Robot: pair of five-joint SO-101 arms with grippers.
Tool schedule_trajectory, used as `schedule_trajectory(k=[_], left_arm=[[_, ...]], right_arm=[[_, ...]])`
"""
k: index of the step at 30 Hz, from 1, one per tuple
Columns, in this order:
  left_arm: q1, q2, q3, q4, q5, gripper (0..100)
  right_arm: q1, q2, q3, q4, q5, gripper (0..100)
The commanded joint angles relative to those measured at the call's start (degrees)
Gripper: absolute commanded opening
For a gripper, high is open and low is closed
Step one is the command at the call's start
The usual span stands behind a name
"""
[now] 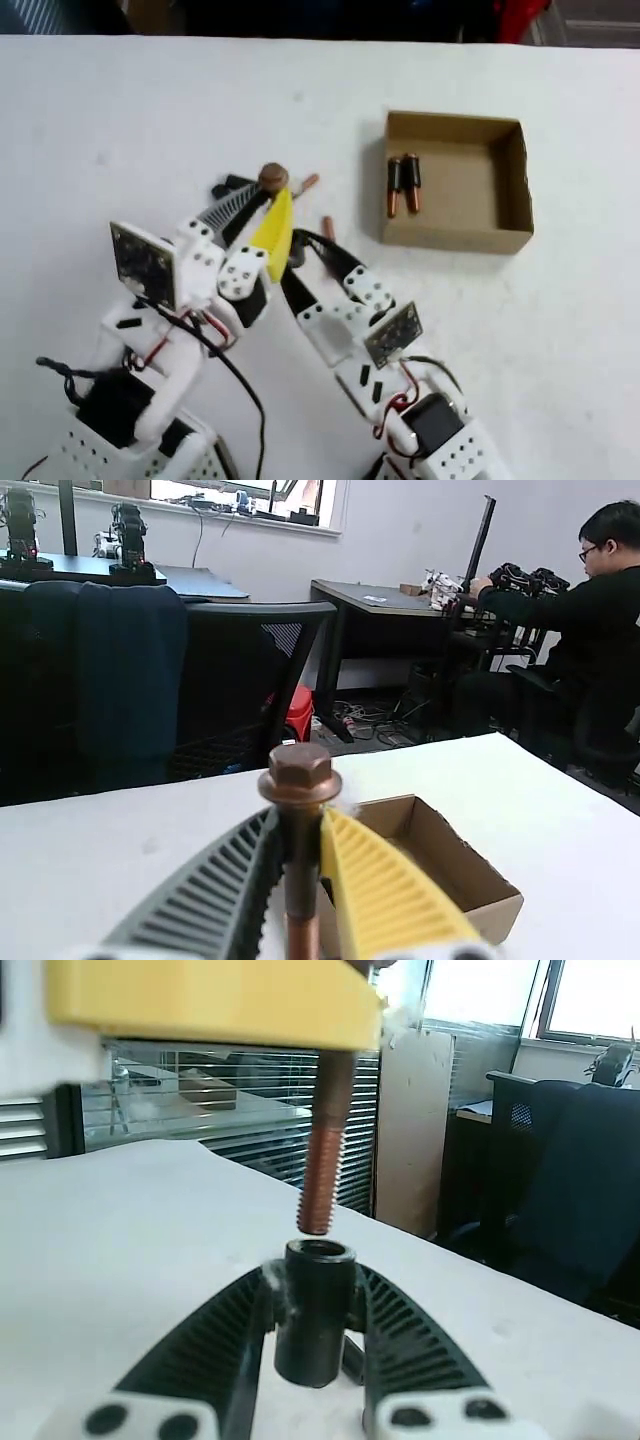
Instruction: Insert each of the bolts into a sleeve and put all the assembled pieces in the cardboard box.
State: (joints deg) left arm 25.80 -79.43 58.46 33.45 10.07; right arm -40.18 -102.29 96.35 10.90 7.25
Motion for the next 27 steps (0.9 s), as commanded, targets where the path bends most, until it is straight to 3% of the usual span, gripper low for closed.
schedule_trajectory(k=[1, 27], left_arm=[[-0.4, -1.27, -0.79, -0.62, 0.79, 2], [1.71, -1.36, 6.33, -0.18, 0.44, 2]], right_arm=[[-0.22, -0.75, 0.53, 0.04, 0.79, 1.7], [-0.13, -0.75, 0.53, 0.04, 0.79, 1.7]])
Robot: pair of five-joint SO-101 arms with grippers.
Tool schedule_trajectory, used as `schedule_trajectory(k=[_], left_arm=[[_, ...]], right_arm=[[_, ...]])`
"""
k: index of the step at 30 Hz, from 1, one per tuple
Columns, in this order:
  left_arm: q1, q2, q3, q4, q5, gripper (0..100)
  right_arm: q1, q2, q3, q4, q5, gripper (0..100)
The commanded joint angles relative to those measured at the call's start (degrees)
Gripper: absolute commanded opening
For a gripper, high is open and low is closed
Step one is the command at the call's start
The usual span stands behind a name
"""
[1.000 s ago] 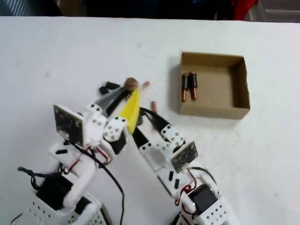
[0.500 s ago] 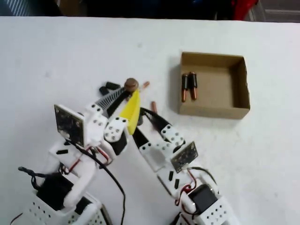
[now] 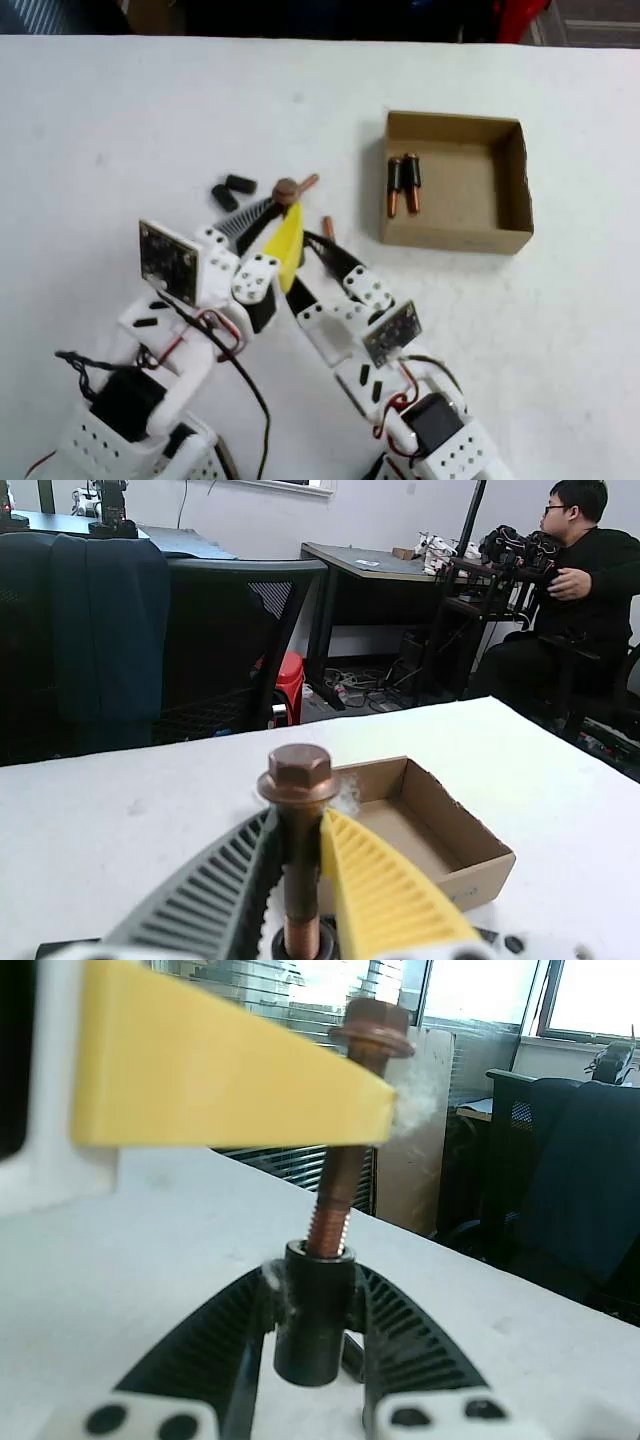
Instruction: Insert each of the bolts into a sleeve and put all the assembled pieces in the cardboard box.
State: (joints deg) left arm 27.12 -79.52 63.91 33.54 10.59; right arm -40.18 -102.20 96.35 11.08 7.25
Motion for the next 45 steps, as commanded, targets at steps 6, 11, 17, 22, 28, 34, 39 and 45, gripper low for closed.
schedule_trajectory(k=[6, 11, 17, 22, 28, 34, 39, 45], left_arm=[[0.22, -2.59, 4.84, -0.09, -0.09, 2], [0.04, -9.27, 5.89, 3.6, -0.09, 2], [0.22, -13.76, 10.73, 4.04, -4.31, 2], [-0.04, -13.85, 11.16, 3.78, -4.84, 2], [-0.13, -13.85, 11.08, 4.13, -4.92, 11], [-0.13, -13.85, 11.08, 3.96, -4.92, 13], [-3.21, -13.93, 9.41, 4.04, -4.92, 11], [-3.74, -13.85, 5.8, 4.13, -7.12, 11]], right_arm=[[-0.04, -0.84, 0.53, -0.13, 0.79, 1.7], [-0.04, -0.84, 0.53, -0.13, 0.79, 1.7], [-0.04, -0.84, 0.53, -0.13, 0.79, 1.7], [-0.04, -0.84, 0.53, -0.13, 0.79, 1.7], [-0.04, -0.84, 0.53, -0.13, 0.79, 1.7], [-0.04, -0.84, 0.53, -0.13, 0.79, 1.7], [-0.04, -0.84, 0.53, -0.04, 0.79, 1.7], [-0.04, -0.84, 0.53, -0.04, 0.79, 1.7]])
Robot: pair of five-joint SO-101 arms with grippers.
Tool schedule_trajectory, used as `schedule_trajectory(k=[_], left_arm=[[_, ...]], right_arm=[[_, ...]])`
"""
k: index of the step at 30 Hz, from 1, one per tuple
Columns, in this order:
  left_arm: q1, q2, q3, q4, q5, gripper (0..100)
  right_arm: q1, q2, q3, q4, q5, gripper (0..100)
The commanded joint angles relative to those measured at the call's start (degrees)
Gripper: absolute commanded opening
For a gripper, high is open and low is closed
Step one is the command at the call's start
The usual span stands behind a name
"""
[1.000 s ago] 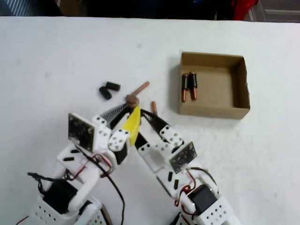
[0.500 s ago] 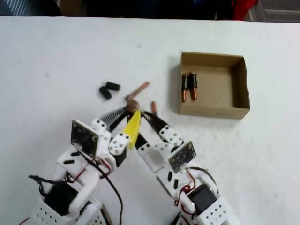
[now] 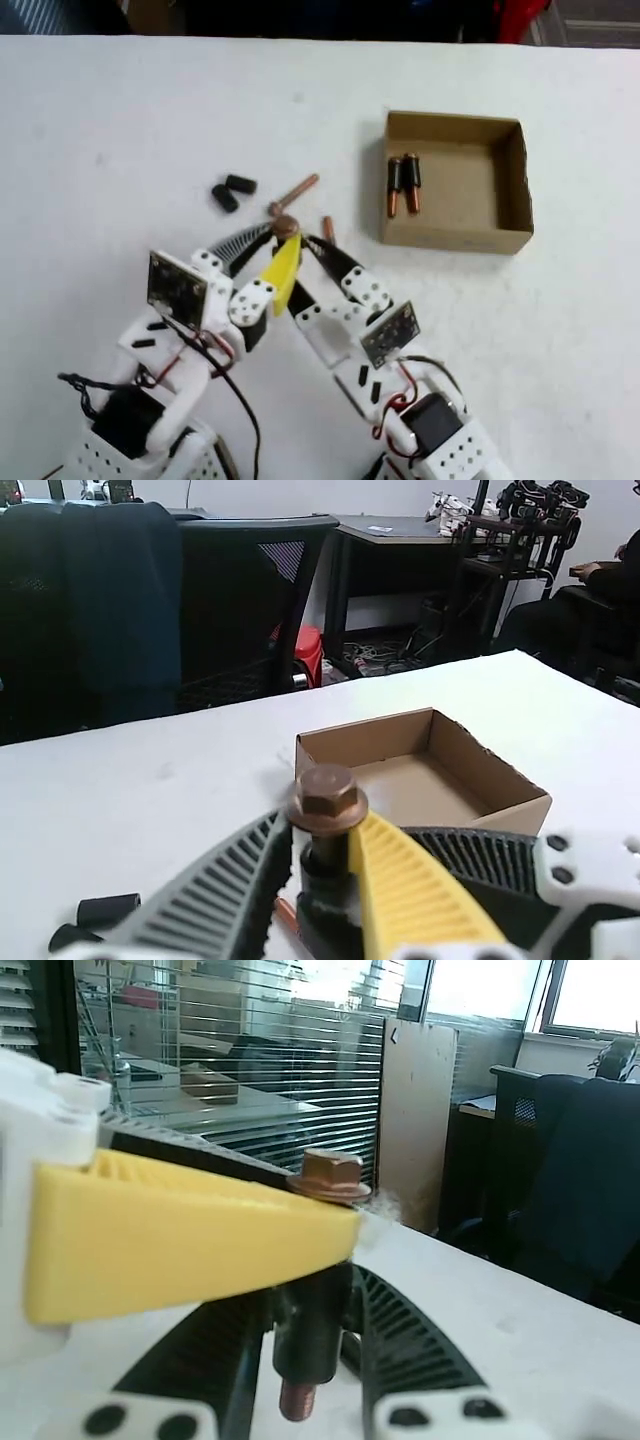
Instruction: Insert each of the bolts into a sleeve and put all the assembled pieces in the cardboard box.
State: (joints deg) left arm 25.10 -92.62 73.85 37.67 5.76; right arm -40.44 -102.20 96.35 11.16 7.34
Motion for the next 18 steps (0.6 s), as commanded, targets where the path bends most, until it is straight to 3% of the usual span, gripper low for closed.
schedule_trajectory(k=[1, 6, 12, 18], left_arm=[[-1.8, -0.75, -4.04, 0.0, -3.25, 11], [-1.71, -0.75, -4.04, 1.93, -4.04, 12], [-1.71, -0.75, -3.96, 4.4, -3.87, 27], [-1.89, -0.84, -4.31, 4.84, -4.13, 24]], right_arm=[[0.22, -0.84, 0.53, -0.13, 0.7, 1.7], [0.22, -0.84, 0.53, -0.13, 0.7, 1.7], [0.22, -0.84, 0.53, -0.13, 0.7, 1.7], [0.22, -0.84, 0.53, -0.13, 0.7, 1.7]])
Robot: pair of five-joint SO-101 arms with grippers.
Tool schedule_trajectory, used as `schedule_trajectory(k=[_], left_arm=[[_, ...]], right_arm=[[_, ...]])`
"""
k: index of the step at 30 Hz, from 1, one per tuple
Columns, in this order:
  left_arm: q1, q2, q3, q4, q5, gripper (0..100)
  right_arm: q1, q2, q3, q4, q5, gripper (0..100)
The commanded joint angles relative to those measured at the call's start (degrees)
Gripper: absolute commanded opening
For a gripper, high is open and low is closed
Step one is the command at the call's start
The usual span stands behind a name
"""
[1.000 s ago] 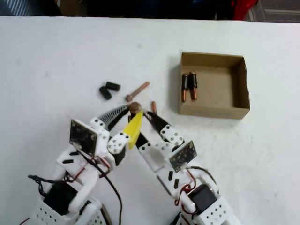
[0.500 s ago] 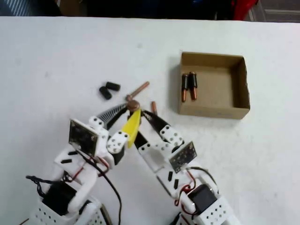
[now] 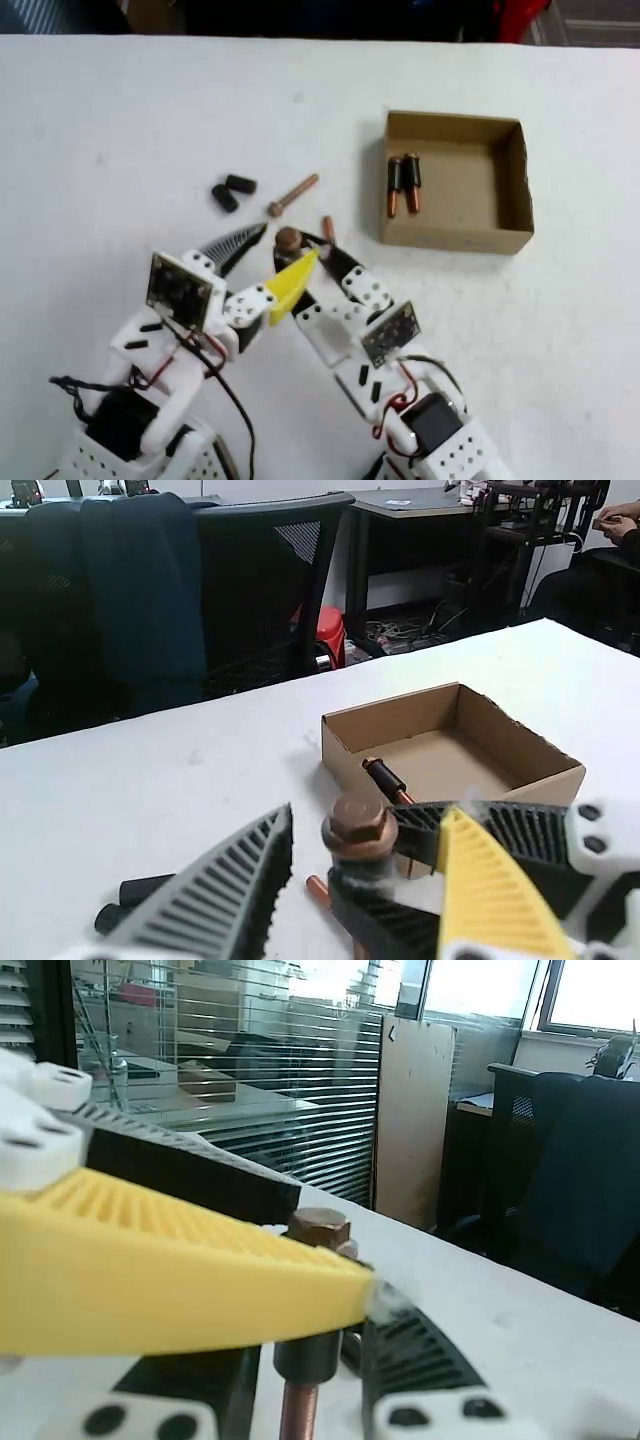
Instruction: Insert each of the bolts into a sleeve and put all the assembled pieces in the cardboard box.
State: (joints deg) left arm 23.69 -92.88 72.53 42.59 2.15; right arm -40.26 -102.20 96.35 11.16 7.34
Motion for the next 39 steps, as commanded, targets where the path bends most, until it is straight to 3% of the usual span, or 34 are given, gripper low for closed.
schedule_trajectory(k=[1, 5, 11, 21, 28, 39], left_arm=[[-0.66, -0.57, -3.52, -0.09, -0.53, 23], [-0.75, -0.57, -9.14, 0.62, -0.62, 18], [-3.47, -0.4, -21.98, 7.12, -0.7, 2], [-17.8, -0.48, -31.82, 22.33, -0.62, 2], [-29.05, -0.57, -31.74, 29.36, -0.7, 2], [-30.37, -6.55, -27.43, 34.9, -7.91, 2]], right_arm=[[0.04, -0.84, 0.53, -0.13, 0.7, 1.7], [0.04, -0.84, 0.53, 2.59, 0.7, 1.7], [3.56, -0.92, 0.53, 3.03, 0.35, 1.7], [10.07, -0.92, -0.18, 3.3, 0.35, 1.7], [16.66, -0.92, -11.34, 20.53, 0.44, 1.7], [23.08, -0.66, -29.36, 34.42, 0.7, 1.7]])
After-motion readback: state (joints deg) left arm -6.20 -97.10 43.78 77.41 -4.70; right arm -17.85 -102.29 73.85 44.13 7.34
